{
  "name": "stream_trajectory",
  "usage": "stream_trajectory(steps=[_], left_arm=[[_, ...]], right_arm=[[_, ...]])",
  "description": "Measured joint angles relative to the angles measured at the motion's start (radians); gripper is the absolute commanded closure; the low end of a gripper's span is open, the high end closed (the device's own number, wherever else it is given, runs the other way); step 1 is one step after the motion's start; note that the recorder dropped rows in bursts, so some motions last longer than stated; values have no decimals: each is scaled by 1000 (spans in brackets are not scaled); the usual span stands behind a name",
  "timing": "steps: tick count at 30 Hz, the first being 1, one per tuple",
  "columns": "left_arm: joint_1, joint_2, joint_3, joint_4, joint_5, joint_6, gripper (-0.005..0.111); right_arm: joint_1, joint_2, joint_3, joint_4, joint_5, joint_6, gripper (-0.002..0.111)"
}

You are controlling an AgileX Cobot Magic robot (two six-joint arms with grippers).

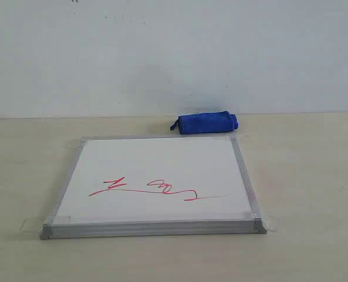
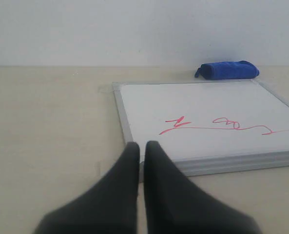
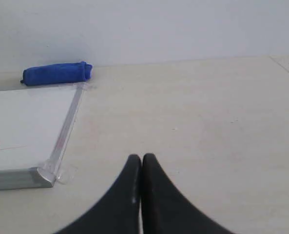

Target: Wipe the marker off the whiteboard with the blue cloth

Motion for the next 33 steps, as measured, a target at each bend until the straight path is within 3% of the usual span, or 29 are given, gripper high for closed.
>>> stream_trajectory(steps=[7,10,12,21,33], left_arm=[[0,0,0,0,0,0,103],[0,0,0,0,0,0,103],[0,0,0,0,0,0,103],[0,0,0,0,0,0,103],[0,0,0,0,0,0,103]], right_arm=[[0,0,0,0,-92,9,108],[0,0,0,0,-322,42,108],[0,0,-20,0,-384,48,108],[0,199,-440,0,-161,-4,108],[0,211,-486,0,-281,54,108]])
